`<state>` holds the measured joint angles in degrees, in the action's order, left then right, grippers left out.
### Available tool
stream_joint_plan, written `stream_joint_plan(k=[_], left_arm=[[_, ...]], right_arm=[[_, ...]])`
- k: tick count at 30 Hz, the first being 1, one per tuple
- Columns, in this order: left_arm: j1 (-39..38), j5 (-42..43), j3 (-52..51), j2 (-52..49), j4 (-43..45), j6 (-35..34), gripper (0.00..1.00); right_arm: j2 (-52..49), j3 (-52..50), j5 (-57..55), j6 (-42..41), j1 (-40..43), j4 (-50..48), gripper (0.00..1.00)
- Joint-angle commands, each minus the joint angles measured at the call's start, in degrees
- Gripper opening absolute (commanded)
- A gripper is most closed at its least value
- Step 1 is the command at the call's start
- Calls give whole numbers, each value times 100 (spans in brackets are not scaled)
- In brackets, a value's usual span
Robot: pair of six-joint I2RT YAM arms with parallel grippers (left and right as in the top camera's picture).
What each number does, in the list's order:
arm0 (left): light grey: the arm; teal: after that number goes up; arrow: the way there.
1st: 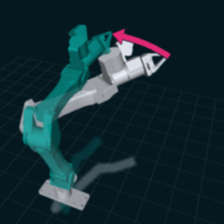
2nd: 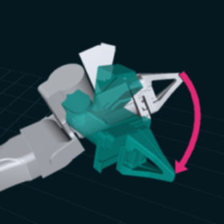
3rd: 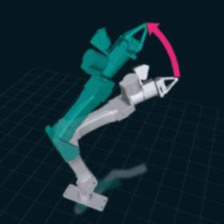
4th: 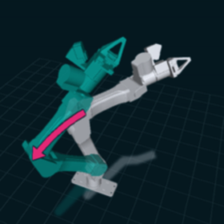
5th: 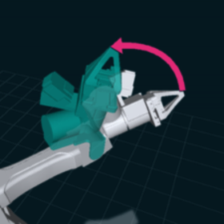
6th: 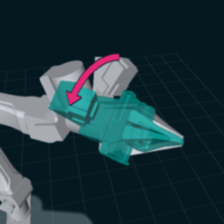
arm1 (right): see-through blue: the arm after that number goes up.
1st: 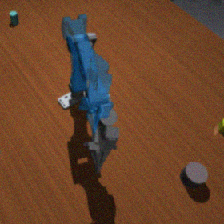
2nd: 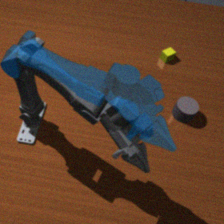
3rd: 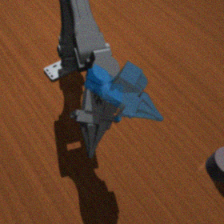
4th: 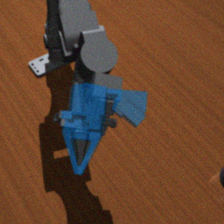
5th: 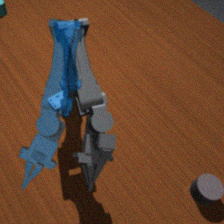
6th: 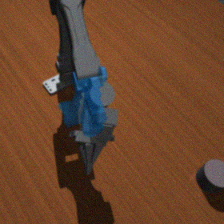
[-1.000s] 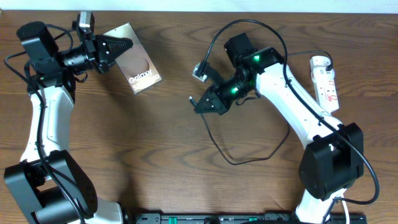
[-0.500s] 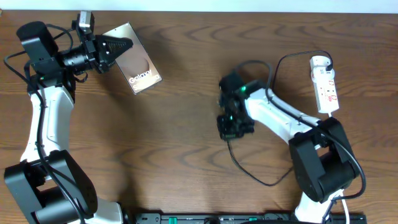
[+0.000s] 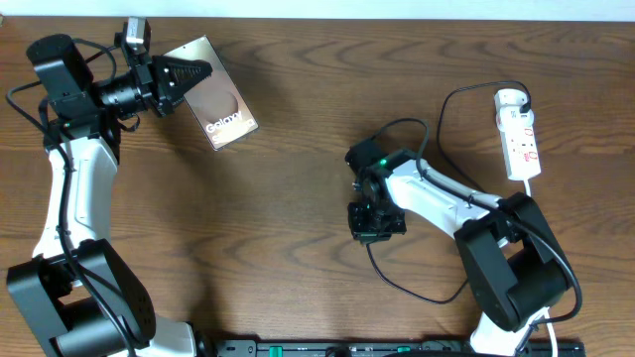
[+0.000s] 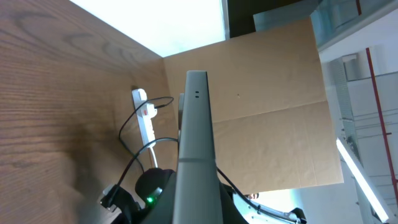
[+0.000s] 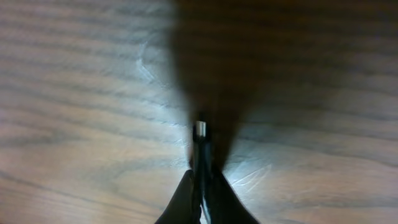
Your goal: Plug charger to phone and switch on socket
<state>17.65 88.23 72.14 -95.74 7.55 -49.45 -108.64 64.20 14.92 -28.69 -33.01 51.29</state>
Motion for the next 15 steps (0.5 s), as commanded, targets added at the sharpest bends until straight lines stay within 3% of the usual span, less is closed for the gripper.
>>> stream_joint_plan(k=[1,2,3,6,15], left_arm=[[-11,190,72,59,28,37,7],[-11,190,72,59,28,37,7],[-11,190,72,59,28,37,7],[-11,190,72,59,28,37,7],[-11,188,72,59,28,37,7]], right_arm=[[-116,-256,-260,-260,-127,-83,19],[-116,-256,-260,-260,-127,-83,28],[-116,-256,-260,-260,-127,-83,46],[-116,-256,-267,-289,-127,-76,61],[-116,-256,-466,-520,-127,-131,65]])
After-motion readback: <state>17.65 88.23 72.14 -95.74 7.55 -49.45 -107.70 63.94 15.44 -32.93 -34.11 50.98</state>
